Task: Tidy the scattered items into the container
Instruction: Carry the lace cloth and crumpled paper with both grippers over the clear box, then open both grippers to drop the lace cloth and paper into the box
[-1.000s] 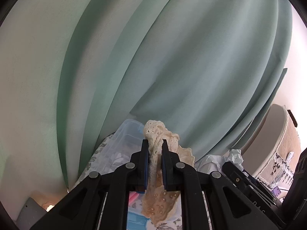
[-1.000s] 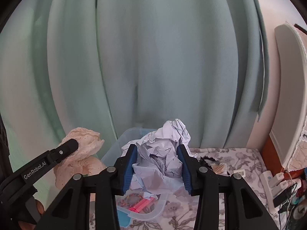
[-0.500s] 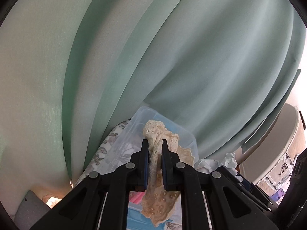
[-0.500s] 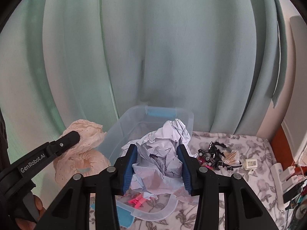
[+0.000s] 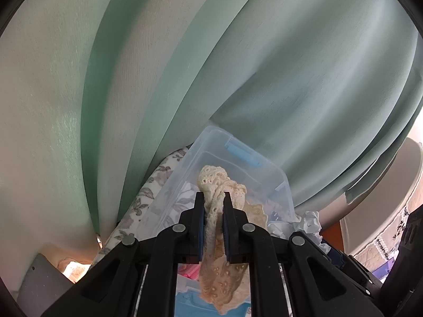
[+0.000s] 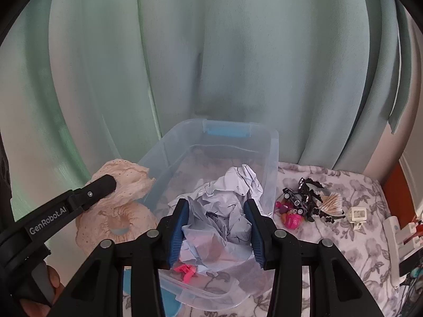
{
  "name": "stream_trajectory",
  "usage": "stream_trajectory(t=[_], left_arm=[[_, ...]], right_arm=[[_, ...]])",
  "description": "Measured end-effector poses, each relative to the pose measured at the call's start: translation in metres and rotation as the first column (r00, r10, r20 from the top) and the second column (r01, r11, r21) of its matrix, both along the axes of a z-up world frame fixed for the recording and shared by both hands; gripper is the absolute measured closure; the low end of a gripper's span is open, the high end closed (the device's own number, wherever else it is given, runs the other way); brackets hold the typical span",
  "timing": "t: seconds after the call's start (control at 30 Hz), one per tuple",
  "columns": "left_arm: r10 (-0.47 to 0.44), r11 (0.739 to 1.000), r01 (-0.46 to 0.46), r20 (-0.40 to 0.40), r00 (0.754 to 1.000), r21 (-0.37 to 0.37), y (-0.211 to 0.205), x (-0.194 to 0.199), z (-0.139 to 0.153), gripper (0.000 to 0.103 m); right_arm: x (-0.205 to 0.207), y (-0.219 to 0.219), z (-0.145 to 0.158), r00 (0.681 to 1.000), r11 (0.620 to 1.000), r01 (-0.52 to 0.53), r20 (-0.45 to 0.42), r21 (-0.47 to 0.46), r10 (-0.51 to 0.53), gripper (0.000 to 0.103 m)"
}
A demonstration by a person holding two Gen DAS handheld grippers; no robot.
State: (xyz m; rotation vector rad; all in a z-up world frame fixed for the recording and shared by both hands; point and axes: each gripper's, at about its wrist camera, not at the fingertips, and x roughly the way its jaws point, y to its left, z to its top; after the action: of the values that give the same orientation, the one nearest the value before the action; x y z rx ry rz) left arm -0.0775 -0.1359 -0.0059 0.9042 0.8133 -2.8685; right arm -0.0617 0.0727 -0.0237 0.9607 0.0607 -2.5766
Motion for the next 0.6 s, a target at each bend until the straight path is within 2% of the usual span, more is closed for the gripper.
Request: stream_trajectory(t=[0.43,0.5,0.6], left_arm=[[-0.01,1.0,0.01,0.032,0.999,0.007,-0.001,-0.009,-0.012,0.091],[-0.011,1.0,0.011,0.033,0.999,0.005,-0.001,-0.009,-0.012,0.089],[-0.019,1.0,0.019,0.035,0.999,0.005,0.001,-0.01,-0.012,0.081]], right_arm=[[0.001,-0.008,-0.005,0.999,1.0,-0.028,0.021,0.013,0.028,0.054],[0.001,-0.008,-0.005,0.999,1.0,-0.028,0.02,0.011,0.028,0.053],[0.002,-0.008,-0.004,0.999,1.0,-0.027,0.016,0.012,0.027,0.052]])
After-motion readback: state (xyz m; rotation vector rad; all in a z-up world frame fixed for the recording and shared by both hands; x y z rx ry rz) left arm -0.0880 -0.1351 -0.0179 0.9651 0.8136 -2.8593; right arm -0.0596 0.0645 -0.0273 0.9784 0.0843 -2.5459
